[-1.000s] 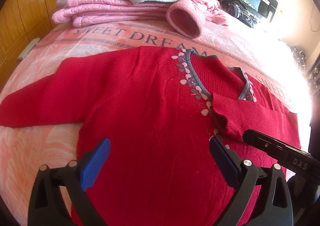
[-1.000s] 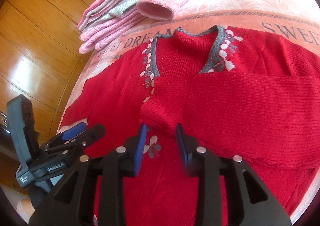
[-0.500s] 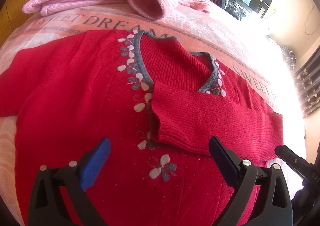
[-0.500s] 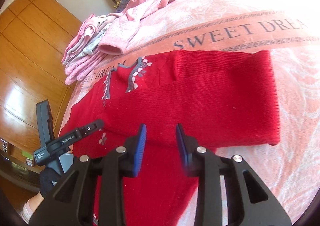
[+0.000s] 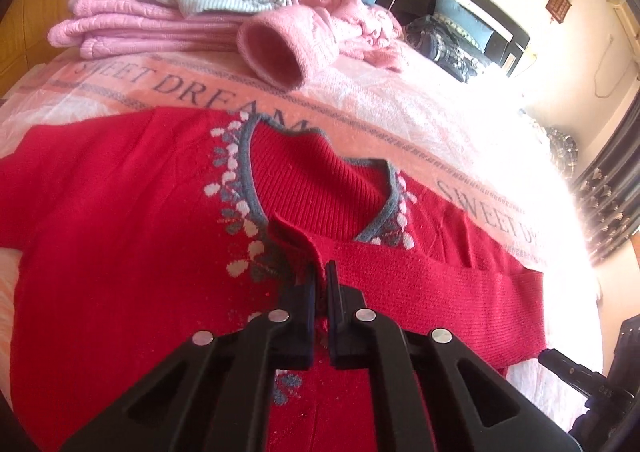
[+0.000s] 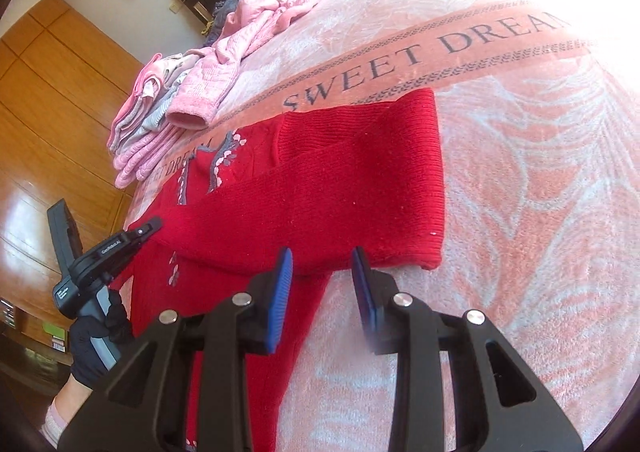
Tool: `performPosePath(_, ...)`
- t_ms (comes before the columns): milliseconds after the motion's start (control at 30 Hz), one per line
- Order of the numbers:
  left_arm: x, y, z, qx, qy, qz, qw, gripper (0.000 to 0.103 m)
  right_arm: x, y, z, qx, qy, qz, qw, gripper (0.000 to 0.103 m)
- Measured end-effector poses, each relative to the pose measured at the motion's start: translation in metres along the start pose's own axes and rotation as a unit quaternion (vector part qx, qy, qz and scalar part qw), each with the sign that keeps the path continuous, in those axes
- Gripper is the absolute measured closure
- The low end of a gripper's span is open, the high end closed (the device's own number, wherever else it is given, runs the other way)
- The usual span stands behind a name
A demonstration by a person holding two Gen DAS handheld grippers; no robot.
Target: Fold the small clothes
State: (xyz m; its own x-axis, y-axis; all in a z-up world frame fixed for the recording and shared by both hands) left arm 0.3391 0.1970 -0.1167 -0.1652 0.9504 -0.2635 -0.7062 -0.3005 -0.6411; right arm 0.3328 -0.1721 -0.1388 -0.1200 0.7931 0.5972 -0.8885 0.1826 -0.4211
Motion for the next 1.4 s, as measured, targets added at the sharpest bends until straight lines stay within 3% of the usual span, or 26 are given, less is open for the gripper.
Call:
performPosePath(100,0.007,-0.014,0.022,-0.036,0.012,0.012,0.9992,0.099,0.000,-0.005,0.005,-0.011,-0.004,-0.004,1.000,0.070)
performPosePath(233,0.027,-0.039,0.049,-0.094,-0.002,0.018,0.9954,0.099,0.002,-0.012,0.011,-0.025,-0.009,-0.004,1.000,0.070)
performPosePath(367,0.065,-0.057,0.061,-0.114,-0.023,0.042,0.9924,0.099,0.007,-0.018,0.006,-0.028,-0.015,-0.004,1.000,0.070)
performPosePath(500,0.102,-0.060,0.051,-0.104,-0.055,0.059,0.9913,0.099,0.016,-0.019,-0.011,-0.015,-0.006,-0.001,1.000,0.070)
performPosePath(667,0.129,-0.045,0.011,-0.047,-0.072,0.069,0.9940,0.099,0.022,-0.018,-0.040,0.007,-0.018,-0.007,1.000,0.070)
performPosePath(800,0.135,-0.026,-0.018,0.002,-0.098,0.044,0.9942,0.099,0.018,-0.010,-0.062,0.035,0.014,-0.011,0.999,0.072)
performPosePath(867,0.142,-0.019,-0.028,0.025,-0.110,0.041,0.9927,0.093,0.015,-0.005,-0.067,0.041,0.023,-0.007,0.999,0.073)
performPosePath(1000,0.151,-0.022,-0.018,0.026,-0.106,0.051,0.9927,0.088,0.019,-0.005,-0.064,0.043,0.023,0.001,0.999,0.069)
performPosePath(1133,0.159,-0.044,0.023,-0.029,-0.083,0.087,0.9923,0.072,0.036,-0.008,-0.050,0.034,0.018,0.021,0.999,0.064)
performPosePath(1233,0.151,-0.056,0.041,-0.054,-0.061,0.082,0.9933,0.068,0.051,-0.016,-0.042,0.019,0.011,0.036,0.999,0.063)
performPosePath(1400,0.123,-0.049,0.021,-0.021,-0.026,0.053,0.9980,0.065,0.061,-0.023,-0.053,0.017,0.024,0.037,0.999,0.060)
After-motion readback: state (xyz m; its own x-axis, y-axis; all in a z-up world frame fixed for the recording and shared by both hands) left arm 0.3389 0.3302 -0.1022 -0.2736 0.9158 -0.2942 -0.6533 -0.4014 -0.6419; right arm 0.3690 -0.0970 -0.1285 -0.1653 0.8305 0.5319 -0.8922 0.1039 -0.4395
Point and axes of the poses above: each gripper's, at about its wrist camera, not at the fingertips, and z roughly against the way its jaws point, x to its left, y to its underside, the point moved 1 cm from there along -z, roughly the way its jaws point, and after that the axes turned 4 degrees about -y, right-handed, at the moved point
